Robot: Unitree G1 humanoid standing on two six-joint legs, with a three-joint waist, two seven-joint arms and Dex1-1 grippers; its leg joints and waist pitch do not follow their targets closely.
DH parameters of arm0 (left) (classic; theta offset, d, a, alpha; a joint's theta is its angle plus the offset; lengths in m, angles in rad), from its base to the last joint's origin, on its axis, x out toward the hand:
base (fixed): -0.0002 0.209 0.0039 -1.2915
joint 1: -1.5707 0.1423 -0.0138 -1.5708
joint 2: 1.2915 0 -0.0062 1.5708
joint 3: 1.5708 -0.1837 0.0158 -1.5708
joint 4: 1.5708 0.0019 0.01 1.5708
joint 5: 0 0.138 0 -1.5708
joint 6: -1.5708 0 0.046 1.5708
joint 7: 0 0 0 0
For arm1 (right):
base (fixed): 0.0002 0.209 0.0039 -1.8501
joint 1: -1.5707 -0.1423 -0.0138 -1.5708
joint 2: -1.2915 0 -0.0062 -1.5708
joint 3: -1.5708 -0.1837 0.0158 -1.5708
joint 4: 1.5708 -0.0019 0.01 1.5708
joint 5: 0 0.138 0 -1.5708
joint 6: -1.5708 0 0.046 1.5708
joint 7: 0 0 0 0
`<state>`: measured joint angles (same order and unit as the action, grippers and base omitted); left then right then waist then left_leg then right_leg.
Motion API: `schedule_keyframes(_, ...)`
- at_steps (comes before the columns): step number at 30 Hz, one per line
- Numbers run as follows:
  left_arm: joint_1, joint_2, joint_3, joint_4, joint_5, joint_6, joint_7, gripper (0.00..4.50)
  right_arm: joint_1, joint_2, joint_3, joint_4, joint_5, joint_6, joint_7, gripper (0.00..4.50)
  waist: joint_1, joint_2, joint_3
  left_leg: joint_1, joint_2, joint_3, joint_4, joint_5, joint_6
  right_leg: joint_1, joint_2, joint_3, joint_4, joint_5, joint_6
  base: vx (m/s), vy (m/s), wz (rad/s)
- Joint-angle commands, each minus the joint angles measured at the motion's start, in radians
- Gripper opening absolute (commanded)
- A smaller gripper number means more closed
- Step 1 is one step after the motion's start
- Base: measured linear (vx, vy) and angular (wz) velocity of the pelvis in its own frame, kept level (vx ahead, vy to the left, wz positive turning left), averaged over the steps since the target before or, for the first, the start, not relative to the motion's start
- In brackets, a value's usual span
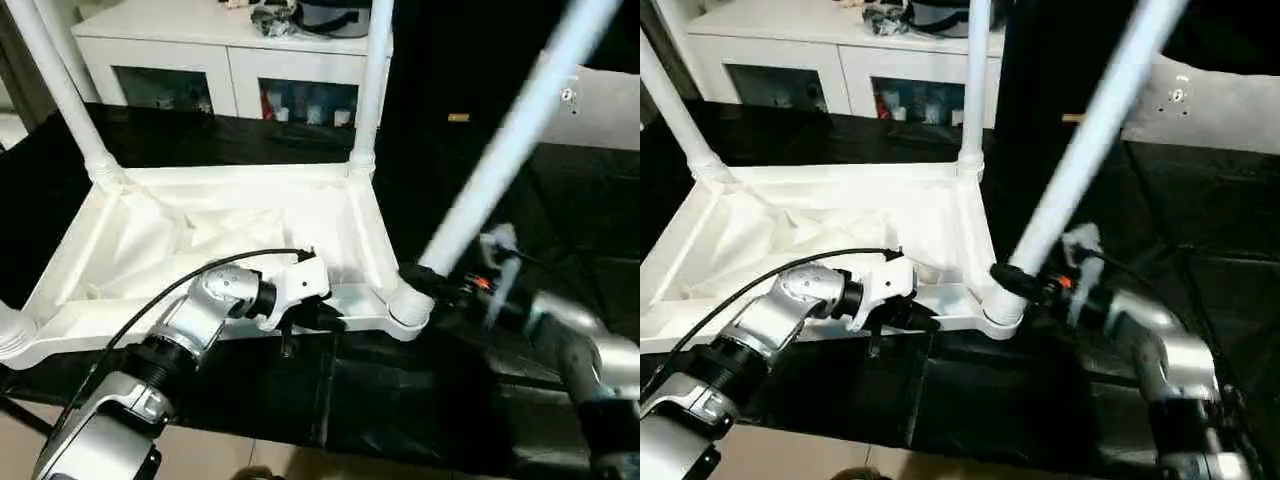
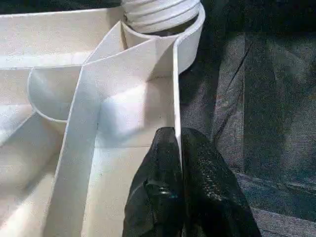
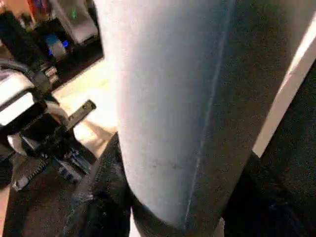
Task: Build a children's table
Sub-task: Insert table leg to table base
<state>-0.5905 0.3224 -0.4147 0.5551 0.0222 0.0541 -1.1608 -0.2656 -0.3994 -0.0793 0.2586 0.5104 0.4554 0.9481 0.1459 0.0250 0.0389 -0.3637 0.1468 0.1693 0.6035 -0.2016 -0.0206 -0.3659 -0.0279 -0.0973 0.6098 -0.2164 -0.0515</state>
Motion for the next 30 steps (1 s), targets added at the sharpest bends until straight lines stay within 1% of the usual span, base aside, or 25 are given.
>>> schedule_keyframes(1, -0.016, 0.005, 0.023, 0.026, 0.007, 0.004, 0.029, 0.00, 0.056, 0.018, 0.021, 0.030, -0.015, 0.000, -0.015, 1.89, 0.003, -0.004, -0.053, 0.011, 0.107, -0.043, -0.069, -0.132, 0.062, 0.041, -0.161, 0.077, -0.096, -0.237, -0.117, 0.000, 0.000, 0.00)
schedule_keyframes(2, -0.017, 0.003, 0.024, 0.028, 0.007, 0.004, 0.031, 0.00, 0.060, 0.025, 0.013, 0.032, -0.010, -0.005, -0.018, 1.89, 0.003, -0.004, -0.051, 0.011, 0.107, -0.042, -0.070, -0.136, 0.062, 0.039, -0.160, 0.078, -0.098, -0.248, -0.115, 0.000, 0.000, 0.00)
schedule_keyframes(3, -0.017, 0.004, 0.023, 0.029, 0.007, 0.003, 0.030, 0.00, 0.072, 0.033, 0.003, 0.030, -0.015, -0.030, -0.032, 1.89, 0.004, 0.009, -0.050, 0.011, 0.107, -0.045, -0.071, -0.150, 0.056, 0.038, -0.161, 0.078, -0.100, -0.274, -0.112, 0.000, 0.000, 0.00)
schedule_keyframes(4, -0.017, 0.004, 0.023, 0.029, 0.008, 0.002, 0.029, 0.00, 0.079, 0.038, -0.004, 0.029, -0.019, -0.045, -0.039, 1.89, 0.002, 0.004, -0.049, 0.011, 0.108, -0.044, -0.072, -0.161, 0.054, 0.037, -0.161, 0.078, -0.104, -0.288, -0.106, 0.000, 0.000, 0.00)
schedule_keyframes(5, -0.017, 0.005, 0.021, 0.030, 0.008, -0.001, 0.026, 0.00, 0.087, 0.038, 0.000, 0.027, -0.040, -0.073, -0.051, 1.89, 0.001, 0.011, -0.047, 0.014, 0.109, -0.047, -0.074, -0.182, 0.044, 0.036, -0.162, 0.078, -0.105, -0.313, -0.105, 0.000, 0.000, 0.00)
schedule_keyframes(6, -0.016, 0.005, 0.018, 0.027, 0.009, -0.003, 0.022, 0.00, 0.094, 0.030, 0.016, 0.024, -0.076, -0.110, -0.063, 1.89, -0.001, 0.005, -0.047, 0.014, 0.109, -0.046, -0.077, -0.195, 0.042, 0.038, -0.162, 0.079, -0.109, -0.332, -0.100, 0.000, 0.000, 0.00)
schedule_keyframes(7, -0.016, 0.005, 0.018, 0.027, 0.009, -0.003, 0.022, 0.00, 0.094, 0.030, 0.016, 0.024, -0.076, -0.110, -0.063, 1.89, -0.001, 0.008, -0.046, 0.014, 0.107, -0.046, -0.076, -0.199, 0.039, 0.036, -0.162, 0.079, -0.109, -0.341, -0.099, 0.000, 0.000, 0.00)
schedule_keyframes(8, -0.015, 0.006, 0.016, 0.025, 0.009, -0.004, 0.019, 0.00, 0.097, 0.020, 0.033, 0.024, -0.116, -0.142, -0.081, 1.89, -0.002, 0.013, -0.045, 0.014, 0.105, -0.047, -0.077, -0.204, 0.036, 0.036, -0.162, 0.080, -0.112, -0.359, -0.093, 0.000, 0.000, 0.00)
schedule_keyframes(9, -0.015, 0.007, 0.014, 0.025, 0.011, -0.005, 0.014, 0.00, 0.099, 0.011, 0.050, 0.026, -0.157, -0.179, -0.102, 1.89, -0.004, 0.010, -0.043, 0.014, 0.105, -0.047, -0.078, -0.210, 0.033, 0.037, -0.161, 0.080, -0.115, -0.375, -0.085, 0.000, 0.000, 0.00)
schedule_keyframes(12, -0.013, 0.016, 0.000, 0.020, 0.024, -0.018, -0.001, 0.00, 0.093, -0.012, 0.093, 0.042, -0.230, -0.236, -0.112, 1.89, -0.010, 0.010, -0.038, 0.020, 0.104, -0.049, -0.082, -0.254, 0.023, 0.033, -0.161, 0.079, -0.122, -0.443, -0.070, 0.000, 0.000, 0.00)
schedule_keyframes(13, -0.013, 0.020, -0.005, 0.018, 0.031, -0.023, -0.004, 0.00, 0.088, -0.019, 0.107, 0.042, -0.242, -0.239, -0.106, 1.89, -0.011, 0.010, -0.037, 0.023, 0.103, -0.050, -0.083, -0.270, 0.023, 0.032, -0.163, 0.078, -0.127, -0.471, -0.066, 0.000, 0.000, 0.00)
schedule_keyframes(14, -0.013, 0.020, -0.005, 0.018, 0.031, -0.023, -0.004, 0.00, 0.088, -0.019, 0.107, 0.042, -0.242, -0.239, -0.106, 1.89, -0.013, 0.010, -0.036, 0.025, 0.103, -0.050, -0.084, -0.275, 0.022, 0.032, -0.161, 0.079, -0.127, -0.476, -0.065, 0.000, 0.000, 0.00)
schedule_keyframes(15, -0.011, 0.031, -0.019, 0.014, 0.045, -0.034, -0.010, 0.00, 0.078, -0.028, 0.129, 0.041, -0.266, -0.239, -0.098, 1.89, -0.014, 0.012, -0.035, 0.029, 0.105, -0.051, -0.086, -0.293, 0.022, 0.029, -0.161, 0.079, -0.130, -0.487, -0.064, 0.000, 0.000, 0.00)
schedule_keyframes(16, -0.011, 0.033, -0.020, 0.013, 0.047, -0.035, -0.010, 0.00, 0.077, -0.029, 0.131, 0.041, -0.268, -0.239, -0.097, 1.89, -0.018, 0.010, -0.033, 0.030, 0.106, -0.053, -0.089, -0.307, 0.018, 0.031, -0.159, 0.079, -0.130, -0.492, -0.066, 0.000, 0.000, 0.00)
schedule_keyframes(17, -0.011, 0.044, -0.034, 0.010, 0.061, -0.045, -0.017, 0.00, 0.065, -0.042, 0.160, 0.046, -0.293, -0.243, -0.087, 1.89, -0.019, 0.012, -0.032, 0.033, 0.106, -0.053, -0.091, -0.317, 0.016, 0.029, -0.160, 0.078, -0.131, -0.498, -0.067, 0.000, 0.000, 0.00)
schedule_keyframes(18, -0.011, 0.048, -0.038, 0.010, 0.066, -0.047, -0.019, 0.00, 0.060, -0.048, 0.171, 0.048, -0.303, -0.244, -0.082, 1.89, -0.025, 0.007, -0.029, 0.034, 0.105, -0.055, -0.093, -0.330, 0.014, 0.032, -0.162, 0.076, -0.133, -0.516, -0.065, 0.000, 0.000, 0.00)
schedule_keyframes(19, -0.011, 0.049, -0.039, 0.010, 0.066, -0.048, -0.020, 0.00, 0.056, -0.050, 0.178, 0.051, -0.304, -0.241, -0.077, 1.89, -0.029, 0.008, -0.028, 0.033, 0.105, -0.055, -0.094, -0.337, 0.011, 0.034, -0.163, 0.076, -0.134, -0.527, -0.064, 0.000, 0.000, 0.00)
schedule_keyframes(20, -0.012, 0.053, -0.039, 0.011, 0.066, -0.050, -0.024, 0.00, 0.045, -0.056, 0.194, 0.060, -0.308, -0.232, -0.065, 1.89, -0.033, 0.010, -0.028, 0.039, 0.105, -0.056, -0.095, -0.351, 0.009, 0.031, -0.164, 0.076, -0.138, -0.542, -0.064, 0.000, 0.000, 0.00)
schedule_keyframes(21, -0.017, 0.057, -0.040, 0.014, 0.067, -0.054, -0.033, 0.00, 0.032, -0.064, 0.213, 0.070, -0.316, -0.226, -0.044, 1.89, -0.038, 0.001, -0.029, 0.039, 0.106, -0.055, -0.095, -0.351, 0.010, 0.033, -0.164, 0.077, -0.140, -0.540, -0.066, 0.000, 0.000, 0.00)
schedule_keyframes(22, -0.017, 0.057, -0.040, 0.014, 0.067, -0.054, -0.033, 0.00, 0.032, -0.064, 0.213, 0.070, -0.316, -0.226, -0.044, 1.89, -0.037, 0.005, -0.030, 0.037, 0.105, -0.055, -0.095, -0.341, 0.012, 0.033, -0.165, 0.079, -0.138, -0.526, -0.072, 0.000, 0.000, 0.00)
schedule_keyframes(23, -0.019, 0.059, -0.041, 0.016, 0.067, -0.056, -0.038, 0.00, 0.026, -0.068, 0.223, 0.076, -0.320, -0.224, -0.033, 1.89, -0.036, 0.007, -0.030, 0.037, 0.107, -0.055, -0.095, -0.337, 0.013, 0.032, -0.166, 0.080, -0.137, -0.516, -0.075, 0.000, 0.000, 0.00)
schedule_keyframes(25, -0.029, 0.063, -0.041, 0.026, 0.070, -0.062, -0.050, 0.00, 0.001, -0.073, 0.252, 0.104, -0.338, -0.228, -0.007, 1.89, -0.038, 0.005, -0.030, 0.038, 0.109, -0.054, -0.096, -0.341, 0.014, 0.033, -0.163, 0.080, -0.134, -0.485, -0.089, 0.000, 0.000, 0.00)
schedule_keyframes(26, -0.029, 0.063, -0.041, 0.026, 0.070, -0.062, -0.050, 0.00, 0.001, -0.073, 0.252, 0.104, -0.338, -0.228, -0.007, 1.89, -0.037, 0.005, -0.030, 0.036, 0.110, -0.054, -0.097, -0.338, 0.015, 0.034, -0.166, 0.082, -0.134, -0.480, -0.090, 0.000, 0.000, 0.00)
schedule_keyframes(27, -0.034, 0.062, -0.040, 0.031, 0.071, -0.064, -0.053, 0.00, -0.008, -0.074, 0.261, 0.113, -0.338, -0.228, 0.005, 1.88, -0.036, -0.001, -0.030, 0.034, 0.109, -0.053, -0.097, -0.327, 0.019, 0.036, -0.167, 0.083, -0.132, -0.475, -0.094, 0.000, 0.000, 0.00)
schedule_keyframes(30, -0.047, 0.061, -0.033, 0.046, 0.065, -0.063, -0.066, 0.00, -0.021, -0.073, 0.280, 0.123, -0.336, -0.224, 0.035, 1.88, -0.035, 0.000, -0.029, 0.034, 0.105, -0.050, -0.094, -0.309, 0.027, 0.035, -0.165, 0.082, -0.135, -0.495, -0.089, 0.000, 0.000, 0.00)
